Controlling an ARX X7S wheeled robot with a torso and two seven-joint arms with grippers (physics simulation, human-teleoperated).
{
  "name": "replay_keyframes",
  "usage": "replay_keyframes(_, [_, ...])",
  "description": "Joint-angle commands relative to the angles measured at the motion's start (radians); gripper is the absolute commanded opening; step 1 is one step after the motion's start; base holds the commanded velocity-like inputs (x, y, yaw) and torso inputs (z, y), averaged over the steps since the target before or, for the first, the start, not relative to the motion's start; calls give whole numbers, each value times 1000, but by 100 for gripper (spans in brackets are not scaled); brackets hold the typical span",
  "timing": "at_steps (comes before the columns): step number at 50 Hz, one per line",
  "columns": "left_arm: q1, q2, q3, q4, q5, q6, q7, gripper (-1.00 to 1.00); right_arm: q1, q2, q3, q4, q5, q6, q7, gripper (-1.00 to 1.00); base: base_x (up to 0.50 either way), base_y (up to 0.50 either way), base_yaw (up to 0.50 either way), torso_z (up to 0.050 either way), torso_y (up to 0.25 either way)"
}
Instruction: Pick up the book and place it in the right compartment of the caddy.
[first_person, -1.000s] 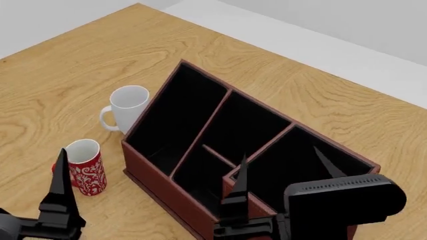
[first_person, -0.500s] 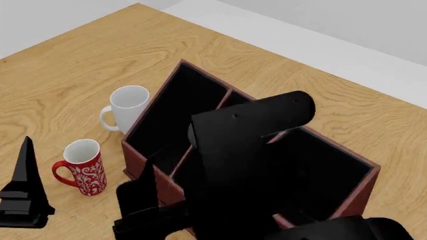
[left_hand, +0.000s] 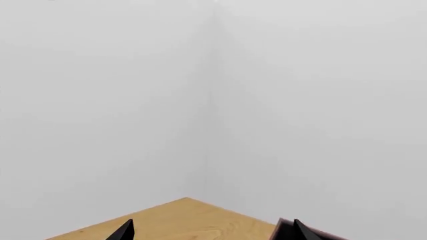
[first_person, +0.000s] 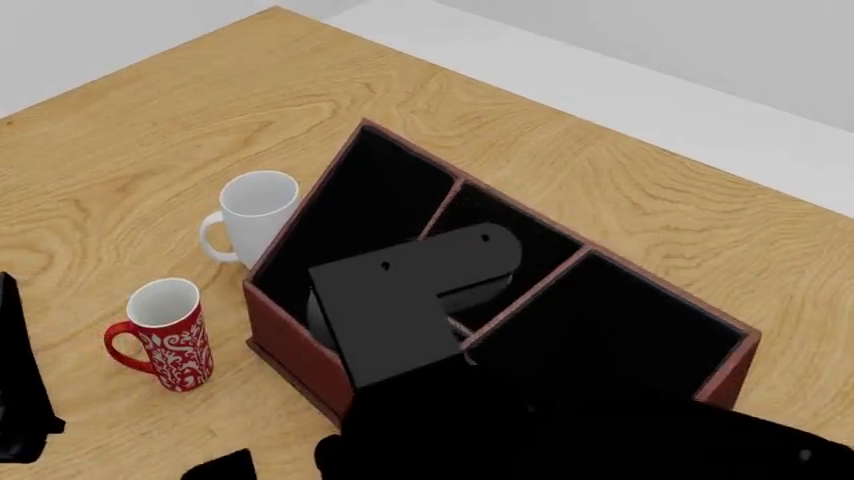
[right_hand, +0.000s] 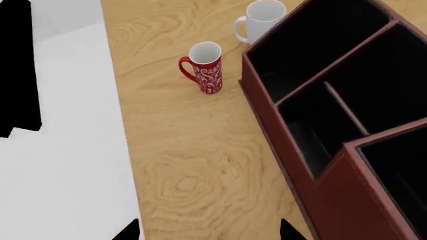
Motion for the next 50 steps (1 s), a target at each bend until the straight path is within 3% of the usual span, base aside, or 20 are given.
replay_keyframes(1, [2, -9, -20, 14, -26, -1, -3, 100, -30, 29, -58, 34, 7, 1, -31, 100, 0, 0, 0, 0, 0])
replay_keyframes(27, [20, -17, -34, 26, -36, 15, -10, 100, -57, 98, -208, -27, 65, -74, 63, 100, 0, 0, 0, 0, 0])
replay_keyframes(50, [25, -24, -46, 31, -55, 19, -17, 100, -92, 66, -258, 75, -58, -20, -81, 100, 0, 0, 0, 0, 0])
